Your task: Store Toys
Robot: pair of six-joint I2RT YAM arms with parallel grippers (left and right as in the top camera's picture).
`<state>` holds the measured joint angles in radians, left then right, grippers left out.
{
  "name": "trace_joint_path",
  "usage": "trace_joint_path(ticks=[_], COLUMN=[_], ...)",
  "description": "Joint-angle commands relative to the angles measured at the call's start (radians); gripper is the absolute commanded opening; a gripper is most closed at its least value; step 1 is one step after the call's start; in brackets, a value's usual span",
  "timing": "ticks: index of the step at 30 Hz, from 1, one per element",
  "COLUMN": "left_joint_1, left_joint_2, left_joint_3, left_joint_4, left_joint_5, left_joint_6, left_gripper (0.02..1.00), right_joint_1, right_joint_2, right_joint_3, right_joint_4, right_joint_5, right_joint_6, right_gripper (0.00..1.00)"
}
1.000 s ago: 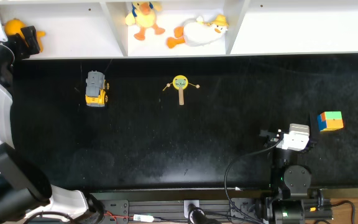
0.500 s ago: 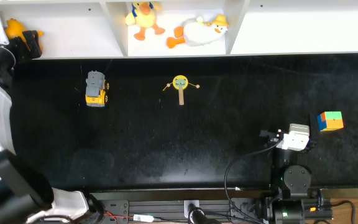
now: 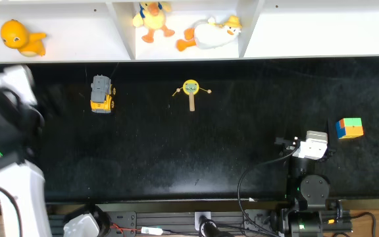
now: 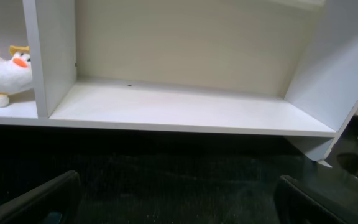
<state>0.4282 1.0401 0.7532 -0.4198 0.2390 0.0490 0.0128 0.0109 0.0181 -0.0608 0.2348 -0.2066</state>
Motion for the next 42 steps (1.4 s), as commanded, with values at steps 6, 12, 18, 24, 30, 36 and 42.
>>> trace_joint_path(ticks=[6, 12, 18, 24, 30, 36, 42], left_joint_1=[-0.243, -0.327, -0.327, -0.327, -0.327, -0.327, -0.327], left_joint_2=[0.019, 0.127, 0.226, 0.306, 0.389, 0.435, 0.436], left_joint_3=[-0.098, -0.098, -0.098, -0.094, -0.066, -0.057, -0.057], left_joint_4=[-0.05, 0.045, 0.176, 0.278, 0.296, 0.312, 0.322], left_joint_5=[-0.012, -0.061, -0.114, -0.114, -0.132, -0.137, -0.136], left_joint_6=[-0.076, -0.073, -0.065, -0.011, 0.011, 0.011, 0.01], left_gripper=[0.998, 0.998, 0.998, 0.998, 0.998, 0.836, 0.634], right_joint_1=[-0.006, -0.006, -0.006, -0.006, -0.006, -0.006, -0.006], right_joint_2=[-0.007, -0.007, -0.007, -0.007, -0.007, -0.007, -0.007], right_joint_3=[-0.013, -0.013, -0.013, -0.013, -0.013, -0.013, -0.013], right_joint_4=[0.006, 0.006, 0.006, 0.006, 0.006, 0.006, 0.007], right_joint_5=[-0.006, -0.007, -0.007, -0.007, -0.007, -0.007, -0.007], right_joint_6=[0.004, 0.004, 0.004, 0.004, 0.004, 0.004, 0.004], right_gripper=[0.996, 0.996, 0.996, 0.996, 0.996, 0.996, 0.996])
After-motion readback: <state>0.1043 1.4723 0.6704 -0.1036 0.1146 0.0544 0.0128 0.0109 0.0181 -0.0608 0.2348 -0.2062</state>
